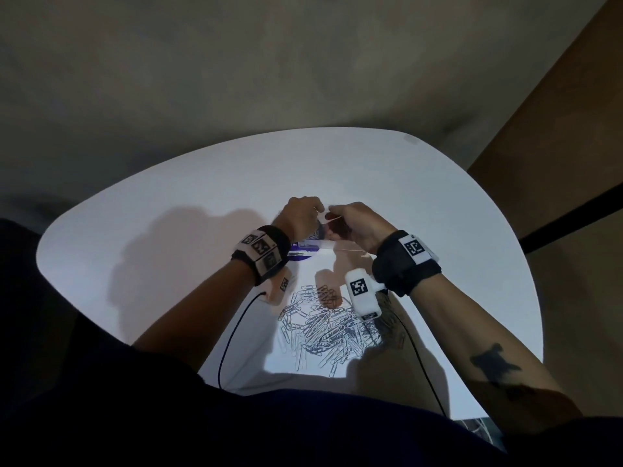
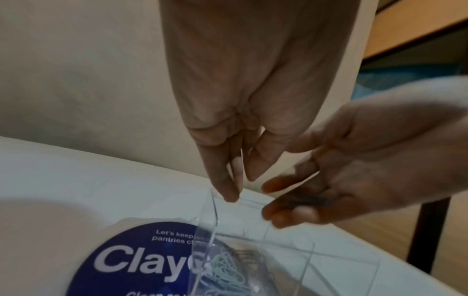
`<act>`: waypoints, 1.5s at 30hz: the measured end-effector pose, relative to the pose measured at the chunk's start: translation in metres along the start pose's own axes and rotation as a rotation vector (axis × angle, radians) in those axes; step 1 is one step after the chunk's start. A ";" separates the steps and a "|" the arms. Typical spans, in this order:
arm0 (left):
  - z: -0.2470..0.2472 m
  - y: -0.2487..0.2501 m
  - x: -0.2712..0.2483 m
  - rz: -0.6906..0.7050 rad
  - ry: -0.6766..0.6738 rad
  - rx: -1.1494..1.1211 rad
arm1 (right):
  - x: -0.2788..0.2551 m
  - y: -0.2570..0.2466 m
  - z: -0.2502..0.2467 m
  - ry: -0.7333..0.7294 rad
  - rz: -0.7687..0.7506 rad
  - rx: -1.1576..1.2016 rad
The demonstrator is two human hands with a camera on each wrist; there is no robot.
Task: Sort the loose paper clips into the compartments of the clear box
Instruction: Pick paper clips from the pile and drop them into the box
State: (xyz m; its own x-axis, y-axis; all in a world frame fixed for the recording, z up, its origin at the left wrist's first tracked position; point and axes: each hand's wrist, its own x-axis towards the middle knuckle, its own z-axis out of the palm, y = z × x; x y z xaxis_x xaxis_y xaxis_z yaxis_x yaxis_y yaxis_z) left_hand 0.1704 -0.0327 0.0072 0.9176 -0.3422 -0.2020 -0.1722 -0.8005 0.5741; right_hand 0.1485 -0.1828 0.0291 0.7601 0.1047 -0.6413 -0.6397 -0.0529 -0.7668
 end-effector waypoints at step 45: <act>0.077 -0.066 -0.147 -0.067 0.043 0.061 | -0.038 0.120 -0.039 0.079 -0.513 -1.020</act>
State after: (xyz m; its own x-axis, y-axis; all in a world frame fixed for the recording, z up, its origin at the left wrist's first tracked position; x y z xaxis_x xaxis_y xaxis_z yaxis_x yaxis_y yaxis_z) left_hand 0.0195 0.0320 -0.0622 0.9422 -0.2664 -0.2031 -0.1303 -0.8499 0.5106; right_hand 0.0470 -0.2320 -0.0399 0.9330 0.2860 -0.2184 0.1115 -0.8068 -0.5802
